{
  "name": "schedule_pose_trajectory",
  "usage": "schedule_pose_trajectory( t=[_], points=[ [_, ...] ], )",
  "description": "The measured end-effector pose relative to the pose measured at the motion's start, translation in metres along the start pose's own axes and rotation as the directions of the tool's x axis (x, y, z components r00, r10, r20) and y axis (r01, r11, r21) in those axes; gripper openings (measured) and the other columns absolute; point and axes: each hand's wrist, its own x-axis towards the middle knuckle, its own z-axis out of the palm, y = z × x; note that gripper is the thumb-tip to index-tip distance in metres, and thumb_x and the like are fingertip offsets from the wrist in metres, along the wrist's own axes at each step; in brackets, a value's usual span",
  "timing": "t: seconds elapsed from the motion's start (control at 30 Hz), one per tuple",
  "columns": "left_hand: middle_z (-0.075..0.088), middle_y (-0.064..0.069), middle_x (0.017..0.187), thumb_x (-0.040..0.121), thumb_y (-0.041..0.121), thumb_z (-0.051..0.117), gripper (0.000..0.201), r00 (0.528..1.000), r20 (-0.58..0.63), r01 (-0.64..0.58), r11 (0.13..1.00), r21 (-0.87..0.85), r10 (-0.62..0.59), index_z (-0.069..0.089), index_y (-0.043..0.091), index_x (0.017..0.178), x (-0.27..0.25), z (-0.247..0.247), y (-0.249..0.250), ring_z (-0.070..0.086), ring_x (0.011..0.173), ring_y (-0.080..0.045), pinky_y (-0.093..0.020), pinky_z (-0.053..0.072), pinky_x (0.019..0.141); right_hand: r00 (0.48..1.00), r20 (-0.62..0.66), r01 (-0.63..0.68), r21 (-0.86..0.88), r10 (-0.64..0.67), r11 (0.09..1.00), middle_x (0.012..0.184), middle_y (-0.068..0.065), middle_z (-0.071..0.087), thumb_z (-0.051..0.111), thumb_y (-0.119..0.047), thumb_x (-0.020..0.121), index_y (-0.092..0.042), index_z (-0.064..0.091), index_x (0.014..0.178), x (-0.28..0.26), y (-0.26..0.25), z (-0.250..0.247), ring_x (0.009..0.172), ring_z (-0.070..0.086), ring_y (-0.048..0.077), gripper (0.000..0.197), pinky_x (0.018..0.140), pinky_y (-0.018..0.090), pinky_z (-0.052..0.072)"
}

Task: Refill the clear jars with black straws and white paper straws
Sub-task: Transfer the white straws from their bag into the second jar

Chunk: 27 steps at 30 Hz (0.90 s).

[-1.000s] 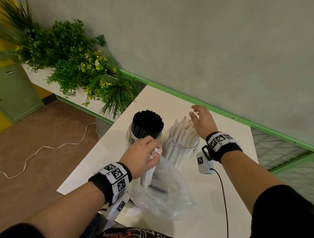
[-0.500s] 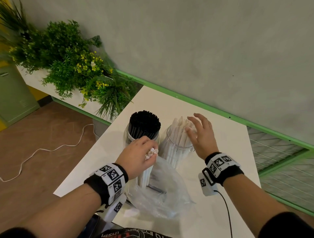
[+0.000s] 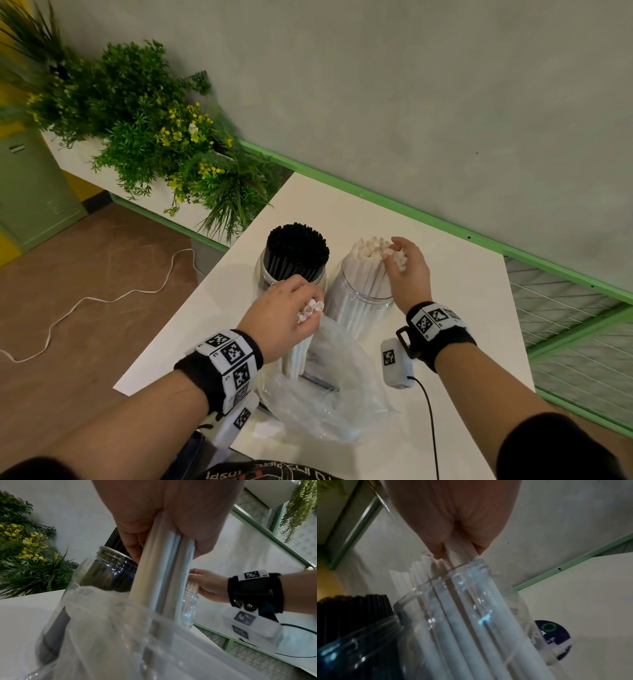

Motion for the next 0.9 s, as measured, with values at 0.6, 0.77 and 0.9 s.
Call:
schedule_pose_trajectory(
  t=[0.6,0.77,0.9],
  points=[
    [0.047,0.013,0.098,0.086,0.040,0.044,0.023,1.000,-0.011,-0.002,1.000,-0.015,0.002,0.057,0.027,0.100,0.001,0.000,-0.004,0.047,0.084,-0.007,-0.017,0.033,0.072,0.999,0.032,-0.018,0.007,0.018,1.000,0.154,0.002,0.027,0.049,-0.046,0.097,-0.016,0.028,0.148,-0.002,-0.010,-0.009,0.141,0.025,0.014,0.063,0.113,0.031,0.026],
    [0.047,0.013,0.098,0.086,0.041,0.042,0.025,1.000,-0.013,-0.008,1.000,-0.021,0.007,0.057,0.027,0.100,0.002,0.001,-0.004,0.047,0.084,-0.006,-0.012,0.030,0.070,0.999,0.002,0.033,-0.242,-0.034,0.970,0.156,0.006,0.017,0.065,-0.067,0.073,-0.019,0.018,0.151,-0.009,-0.018,0.009,0.143,0.018,0.024,0.103,0.117,0.041,0.022],
    [0.048,0.012,0.099,0.086,0.042,0.041,0.026,1.000,-0.003,0.000,1.000,-0.015,0.000,0.057,0.027,0.100,0.002,0.002,-0.003,0.048,0.085,-0.007,-0.020,0.034,0.072,0.998,0.057,0.035,-0.430,-0.012,0.902,0.156,0.004,0.018,0.063,-0.077,0.063,-0.025,0.018,0.150,0.008,-0.024,0.021,0.140,0.025,0.029,0.111,0.109,0.048,0.034]
  ],
)
